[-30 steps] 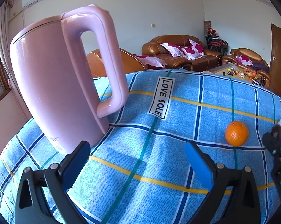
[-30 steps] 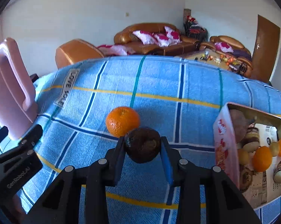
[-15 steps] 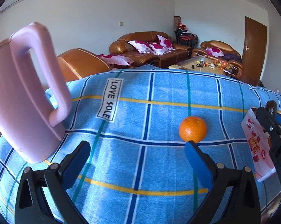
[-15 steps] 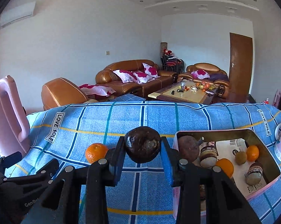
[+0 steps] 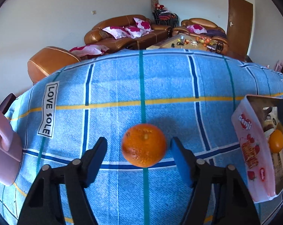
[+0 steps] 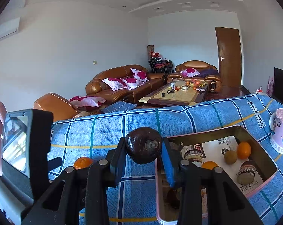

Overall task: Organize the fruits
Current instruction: 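Grasp the last orange with the left gripper while the right lifts the dark fruit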

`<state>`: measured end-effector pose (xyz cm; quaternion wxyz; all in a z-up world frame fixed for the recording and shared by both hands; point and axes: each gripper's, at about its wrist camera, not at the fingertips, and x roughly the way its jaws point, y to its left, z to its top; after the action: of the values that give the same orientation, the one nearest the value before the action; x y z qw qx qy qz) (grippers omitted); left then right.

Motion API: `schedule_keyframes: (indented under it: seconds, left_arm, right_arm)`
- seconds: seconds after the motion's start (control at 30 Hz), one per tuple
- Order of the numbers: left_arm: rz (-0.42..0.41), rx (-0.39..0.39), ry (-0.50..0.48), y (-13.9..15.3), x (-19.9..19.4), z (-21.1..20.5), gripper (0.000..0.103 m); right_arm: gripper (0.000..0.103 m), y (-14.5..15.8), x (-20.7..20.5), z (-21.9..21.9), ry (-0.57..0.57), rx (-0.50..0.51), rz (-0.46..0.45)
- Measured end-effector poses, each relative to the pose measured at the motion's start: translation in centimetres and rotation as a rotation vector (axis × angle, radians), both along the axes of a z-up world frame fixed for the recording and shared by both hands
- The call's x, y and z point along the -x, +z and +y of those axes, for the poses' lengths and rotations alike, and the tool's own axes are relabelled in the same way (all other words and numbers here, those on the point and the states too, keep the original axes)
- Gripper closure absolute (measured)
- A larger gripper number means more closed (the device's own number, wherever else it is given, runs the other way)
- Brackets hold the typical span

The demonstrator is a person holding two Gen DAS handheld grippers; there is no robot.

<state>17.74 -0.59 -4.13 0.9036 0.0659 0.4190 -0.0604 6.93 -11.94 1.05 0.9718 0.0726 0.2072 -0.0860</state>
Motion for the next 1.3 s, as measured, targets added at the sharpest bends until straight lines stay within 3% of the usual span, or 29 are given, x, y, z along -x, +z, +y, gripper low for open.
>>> schedule_keyframes:
  seconds: [0.13,0.23,0.4,0.67,0.83,1.03,1.3]
  left_arm:
    - [0.03,0.069,0.008,-0.1,-0.5,0.7,0.044]
    - [0.027,0.078,-0.008,-0.1,-0.2,0.7,0.055]
    - [0.011,0.078,0.034,0.2,0.9,1.6,0.055]
    - [-0.127,0.016,0.201,1.2,4.8,6.3,0.055]
    - [-0.158,0.05,0.288,1.2,7.1,9.2,0.055]
    - [-0.139,0.098,0.311,0.8,8.8,10.2,0.055]
    - [-0.187,0.102,0.317,1.5,10.9,9.4,0.055]
  right_arm:
    - [0.065,-0.3,-0.3,0.3,0.007,0.007,0.015]
    - [0.064,-0.3,-0.6,0.6,0.019,0.014,0.028]
    - [0.064,-0.5,-0.7,1.1,0.048,0.026,0.03]
    - [0.064,-0.3,-0.2,2.4,0.113,0.047,-0.001]
    - [0.064,-0.6,-0.1,3.7,0.143,0.077,0.016]
    - [0.064,-0.6,1.4,4.6,0.14,0.134,-0.001]
    - [0.064,-0.6,3.9,3.8,0.134,0.137,-0.004]
